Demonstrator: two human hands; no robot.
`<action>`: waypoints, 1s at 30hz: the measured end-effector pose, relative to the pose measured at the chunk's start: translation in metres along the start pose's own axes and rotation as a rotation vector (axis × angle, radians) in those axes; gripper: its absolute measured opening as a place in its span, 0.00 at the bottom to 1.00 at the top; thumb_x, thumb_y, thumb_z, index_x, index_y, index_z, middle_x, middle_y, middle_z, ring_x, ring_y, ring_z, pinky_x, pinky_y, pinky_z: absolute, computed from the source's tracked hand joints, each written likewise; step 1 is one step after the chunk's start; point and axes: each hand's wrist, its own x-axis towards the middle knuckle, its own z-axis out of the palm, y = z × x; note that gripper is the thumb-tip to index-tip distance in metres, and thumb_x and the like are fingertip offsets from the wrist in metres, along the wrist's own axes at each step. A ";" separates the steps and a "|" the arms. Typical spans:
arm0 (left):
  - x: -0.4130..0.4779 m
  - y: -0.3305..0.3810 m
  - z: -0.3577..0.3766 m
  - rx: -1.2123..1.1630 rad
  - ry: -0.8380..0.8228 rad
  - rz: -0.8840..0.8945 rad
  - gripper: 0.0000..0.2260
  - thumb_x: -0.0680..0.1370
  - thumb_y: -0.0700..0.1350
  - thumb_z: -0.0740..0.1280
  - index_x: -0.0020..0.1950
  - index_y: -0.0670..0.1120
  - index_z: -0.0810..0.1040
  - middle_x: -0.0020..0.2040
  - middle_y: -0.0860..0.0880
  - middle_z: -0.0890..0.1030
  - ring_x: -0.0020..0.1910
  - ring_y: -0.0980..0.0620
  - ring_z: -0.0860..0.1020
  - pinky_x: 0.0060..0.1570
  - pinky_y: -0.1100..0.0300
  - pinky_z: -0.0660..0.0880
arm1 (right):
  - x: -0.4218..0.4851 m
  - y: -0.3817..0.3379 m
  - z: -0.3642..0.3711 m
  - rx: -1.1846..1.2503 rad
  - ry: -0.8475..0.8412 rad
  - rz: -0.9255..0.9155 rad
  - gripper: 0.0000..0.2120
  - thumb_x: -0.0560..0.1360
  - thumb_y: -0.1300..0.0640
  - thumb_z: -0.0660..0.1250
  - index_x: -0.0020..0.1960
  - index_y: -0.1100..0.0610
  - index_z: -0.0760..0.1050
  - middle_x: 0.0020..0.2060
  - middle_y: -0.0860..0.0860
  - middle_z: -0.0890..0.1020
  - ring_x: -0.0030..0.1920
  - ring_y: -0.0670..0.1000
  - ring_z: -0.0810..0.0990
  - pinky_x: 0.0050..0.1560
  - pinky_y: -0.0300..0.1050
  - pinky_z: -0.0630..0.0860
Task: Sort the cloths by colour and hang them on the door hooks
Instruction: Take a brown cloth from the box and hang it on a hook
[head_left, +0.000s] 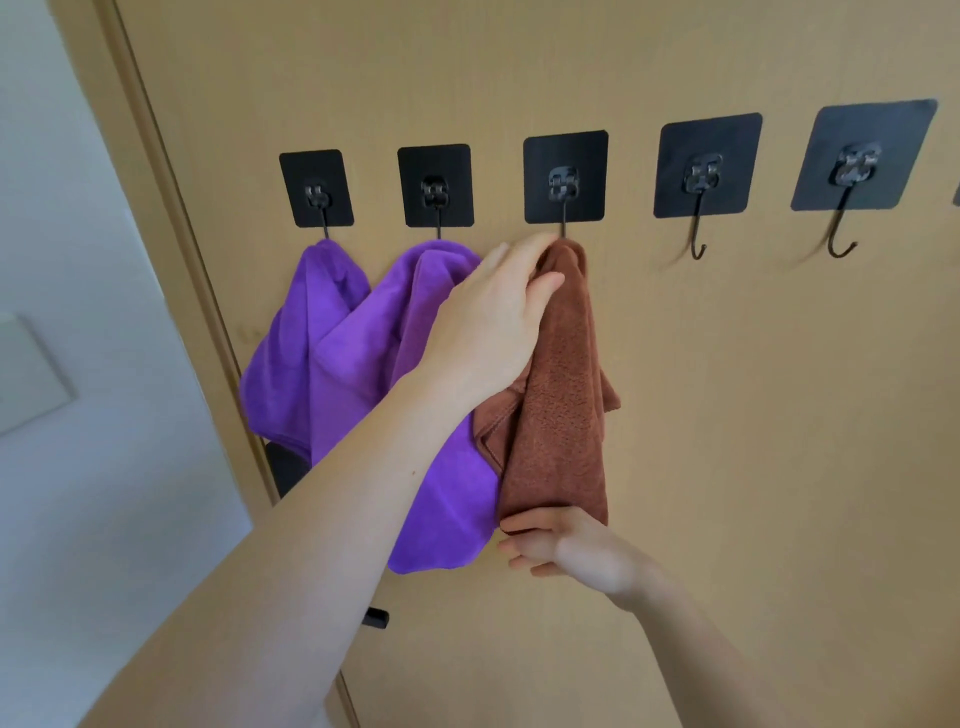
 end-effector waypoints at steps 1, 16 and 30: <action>-0.003 -0.001 0.001 -0.020 0.023 -0.013 0.16 0.85 0.50 0.60 0.74 0.54 0.72 0.58 0.54 0.76 0.58 0.51 0.77 0.61 0.47 0.74 | -0.001 -0.004 0.002 0.001 -0.013 -0.020 0.14 0.77 0.55 0.70 0.63 0.50 0.81 0.53 0.51 0.87 0.55 0.47 0.85 0.64 0.47 0.79; -0.114 -0.033 -0.022 -0.067 0.221 -0.281 0.07 0.82 0.45 0.68 0.57 0.49 0.84 0.51 0.57 0.81 0.48 0.63 0.78 0.52 0.65 0.74 | -0.001 -0.050 0.065 0.202 -0.013 -0.252 0.11 0.82 0.65 0.64 0.55 0.53 0.81 0.46 0.51 0.89 0.49 0.50 0.87 0.57 0.45 0.81; -0.251 -0.065 -0.130 -0.048 0.191 -0.666 0.07 0.83 0.47 0.64 0.50 0.57 0.81 0.47 0.60 0.82 0.49 0.63 0.78 0.49 0.73 0.70 | -0.019 -0.085 0.175 0.129 0.000 -0.231 0.09 0.81 0.62 0.65 0.55 0.54 0.83 0.43 0.48 0.88 0.48 0.48 0.87 0.55 0.41 0.81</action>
